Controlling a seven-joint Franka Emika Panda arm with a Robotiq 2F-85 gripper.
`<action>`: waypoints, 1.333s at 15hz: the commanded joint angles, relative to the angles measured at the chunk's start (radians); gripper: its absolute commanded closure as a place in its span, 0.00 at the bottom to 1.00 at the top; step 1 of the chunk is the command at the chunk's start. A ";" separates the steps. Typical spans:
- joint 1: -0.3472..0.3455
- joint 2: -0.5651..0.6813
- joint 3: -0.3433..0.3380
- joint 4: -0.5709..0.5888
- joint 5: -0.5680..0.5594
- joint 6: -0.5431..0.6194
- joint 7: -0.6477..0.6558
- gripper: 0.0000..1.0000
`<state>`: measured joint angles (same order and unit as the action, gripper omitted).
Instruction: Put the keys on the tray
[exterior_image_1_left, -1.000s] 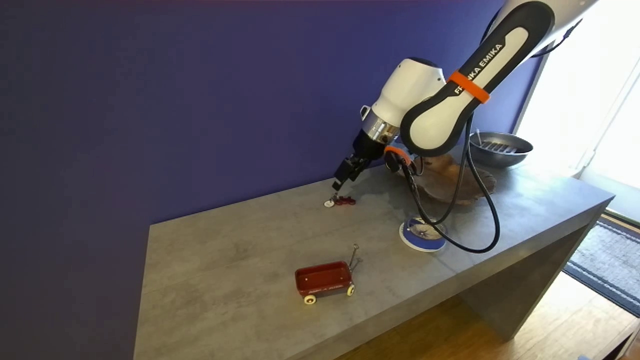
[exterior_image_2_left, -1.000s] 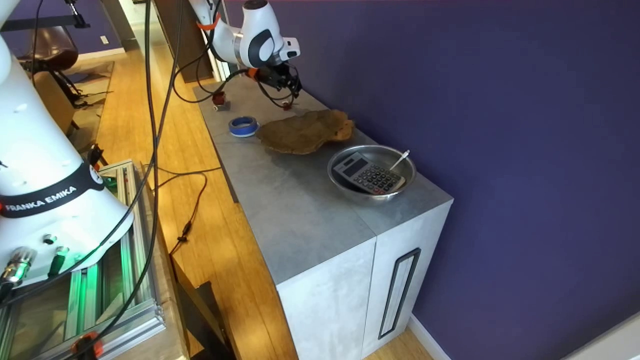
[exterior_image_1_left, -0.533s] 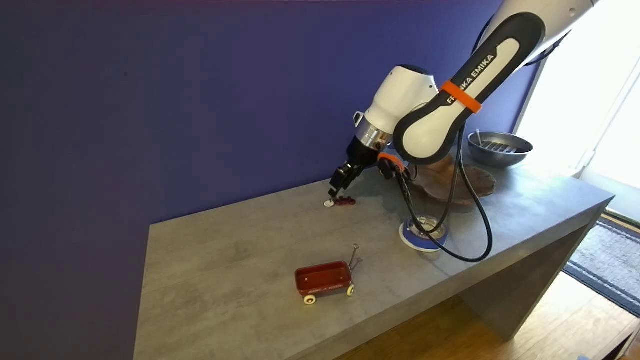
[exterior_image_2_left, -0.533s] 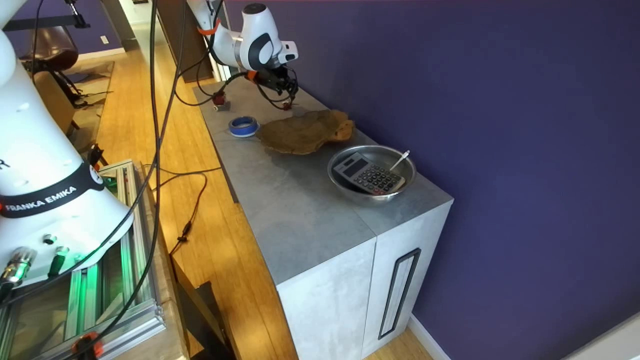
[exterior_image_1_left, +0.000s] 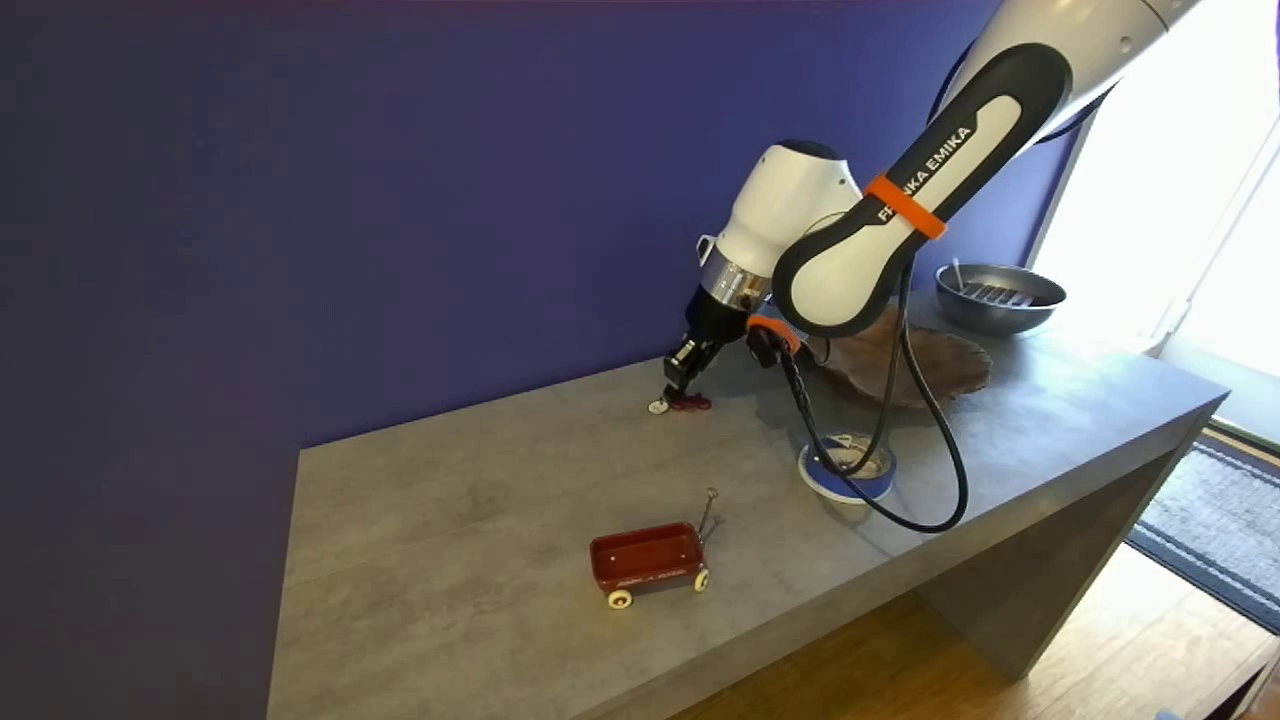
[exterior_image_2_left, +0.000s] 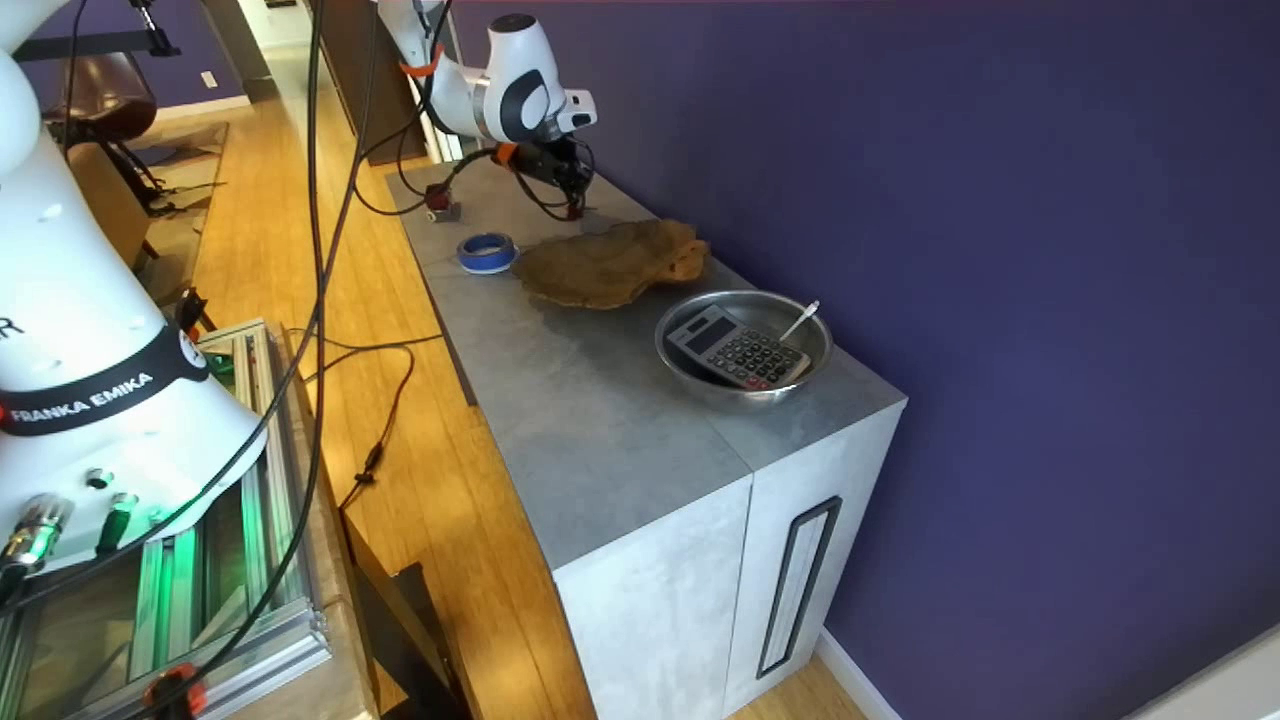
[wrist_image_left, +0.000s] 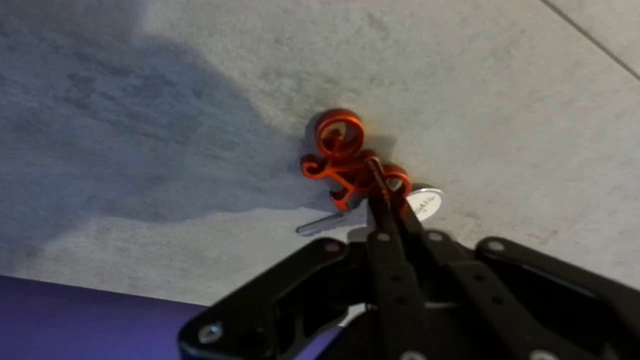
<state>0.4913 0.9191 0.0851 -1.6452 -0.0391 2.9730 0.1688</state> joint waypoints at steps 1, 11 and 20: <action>0.025 0.020 -0.017 0.048 0.005 -0.032 0.022 1.00; 0.106 -0.359 -0.090 -0.354 0.033 0.022 0.168 0.99; 0.487 -0.552 -0.492 -0.596 -0.080 -0.019 0.584 0.97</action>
<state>1.0118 0.3710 -0.4355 -2.2436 -0.0843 2.9549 0.7288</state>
